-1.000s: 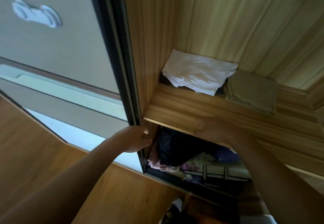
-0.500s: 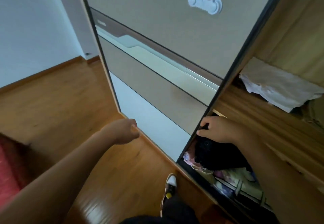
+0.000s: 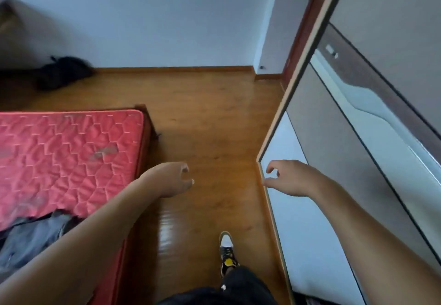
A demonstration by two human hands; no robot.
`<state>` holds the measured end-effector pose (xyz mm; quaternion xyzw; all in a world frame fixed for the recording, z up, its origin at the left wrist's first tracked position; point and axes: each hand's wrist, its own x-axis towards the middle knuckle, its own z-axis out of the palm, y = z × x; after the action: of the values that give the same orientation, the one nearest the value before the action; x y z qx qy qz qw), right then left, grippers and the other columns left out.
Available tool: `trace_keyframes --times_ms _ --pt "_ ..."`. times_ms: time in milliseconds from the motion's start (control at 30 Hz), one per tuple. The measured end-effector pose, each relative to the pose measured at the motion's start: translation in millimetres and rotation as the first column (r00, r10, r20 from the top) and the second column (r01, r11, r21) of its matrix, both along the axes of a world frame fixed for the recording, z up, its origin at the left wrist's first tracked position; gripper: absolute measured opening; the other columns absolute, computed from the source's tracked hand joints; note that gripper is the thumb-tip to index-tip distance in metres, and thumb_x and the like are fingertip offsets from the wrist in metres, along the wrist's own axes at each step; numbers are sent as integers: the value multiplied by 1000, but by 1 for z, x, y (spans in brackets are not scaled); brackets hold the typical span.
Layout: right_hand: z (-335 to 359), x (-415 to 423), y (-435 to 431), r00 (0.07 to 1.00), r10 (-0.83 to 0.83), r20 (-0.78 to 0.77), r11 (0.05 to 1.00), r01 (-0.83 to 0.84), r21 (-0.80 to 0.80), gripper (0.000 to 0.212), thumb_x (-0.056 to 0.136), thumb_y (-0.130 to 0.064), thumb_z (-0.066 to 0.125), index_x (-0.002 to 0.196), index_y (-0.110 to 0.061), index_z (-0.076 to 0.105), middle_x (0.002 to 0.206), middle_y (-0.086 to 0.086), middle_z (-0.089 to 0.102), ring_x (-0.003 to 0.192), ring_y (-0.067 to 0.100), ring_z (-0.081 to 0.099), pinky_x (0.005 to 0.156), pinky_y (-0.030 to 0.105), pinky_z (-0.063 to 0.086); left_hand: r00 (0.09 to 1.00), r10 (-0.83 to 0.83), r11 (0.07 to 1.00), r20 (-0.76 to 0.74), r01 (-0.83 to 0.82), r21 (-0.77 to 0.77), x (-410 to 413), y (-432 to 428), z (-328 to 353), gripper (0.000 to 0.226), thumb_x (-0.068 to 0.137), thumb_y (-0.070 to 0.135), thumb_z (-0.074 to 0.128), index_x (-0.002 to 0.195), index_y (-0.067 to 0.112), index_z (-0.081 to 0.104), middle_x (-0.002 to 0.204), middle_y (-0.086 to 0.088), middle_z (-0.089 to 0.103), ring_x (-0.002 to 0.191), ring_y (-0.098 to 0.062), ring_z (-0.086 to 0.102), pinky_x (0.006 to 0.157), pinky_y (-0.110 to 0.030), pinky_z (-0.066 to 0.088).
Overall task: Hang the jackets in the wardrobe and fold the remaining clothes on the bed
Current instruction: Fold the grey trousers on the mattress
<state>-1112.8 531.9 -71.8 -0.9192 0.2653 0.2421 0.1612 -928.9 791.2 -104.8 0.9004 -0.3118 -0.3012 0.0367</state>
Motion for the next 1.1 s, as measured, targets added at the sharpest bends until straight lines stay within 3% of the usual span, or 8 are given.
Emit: trace_keyframes --times_ms 200,267,500,700,800,900,1100 --pt "5 158 -2 931 365 -24 931 -365 -5 50 91 -64 53 131 -35 54 130 -4 62 110 19 60 91 39 53 936 350 936 38 -351 18 52 48 -8 51 93 55 57 136 26 53 123 -4 65 112 -26 62 92 -38 51" --pt "5 204 12 872 489 -39 872 -489 -7 50 92 -64 53 133 -34 54 132 -3 62 114 21 60 91 39 52 892 450 892 33 -451 29 56 68 -13 50 93 56 55 135 29 52 120 -4 66 110 -26 63 88 -36 50" --pt "-19 320 114 613 788 -60 615 -789 15 54 88 -65 55 131 -33 55 129 -2 65 116 21 62 96 42 52 687 726 685 22 -726 55 47 151 -22 51 91 55 53 133 27 55 127 -3 66 115 -26 62 96 -39 51" --pt "-42 377 215 403 914 -52 405 -913 39 58 82 -68 56 128 -33 57 132 -7 64 117 17 62 88 38 51 471 882 470 21 -882 43 41 221 -35 46 93 52 56 130 25 57 122 -3 67 109 -24 63 92 -37 52" --pt "-52 403 264 320 946 -48 323 -943 78 59 83 -67 58 129 -30 57 133 -4 64 117 17 62 94 41 53 373 928 373 -4 -927 46 47 251 -49 49 93 53 55 133 26 55 126 -2 66 113 -23 63 95 -39 53" --pt "-58 433 312 258 964 -62 263 -960 93 65 83 -67 56 135 -29 55 137 -1 63 121 21 61 99 45 52 315 948 317 -39 -947 54 62 281 -62 49 93 52 56 135 26 55 129 -2 65 116 -23 61 97 -39 51" --pt "-76 476 394 141 988 -55 146 -985 92 57 83 -66 52 128 -31 57 129 -1 66 115 21 63 91 41 53 225 973 229 -50 -966 123 90 342 -79 42 93 50 55 127 26 55 124 -3 64 114 -26 61 91 -39 51"
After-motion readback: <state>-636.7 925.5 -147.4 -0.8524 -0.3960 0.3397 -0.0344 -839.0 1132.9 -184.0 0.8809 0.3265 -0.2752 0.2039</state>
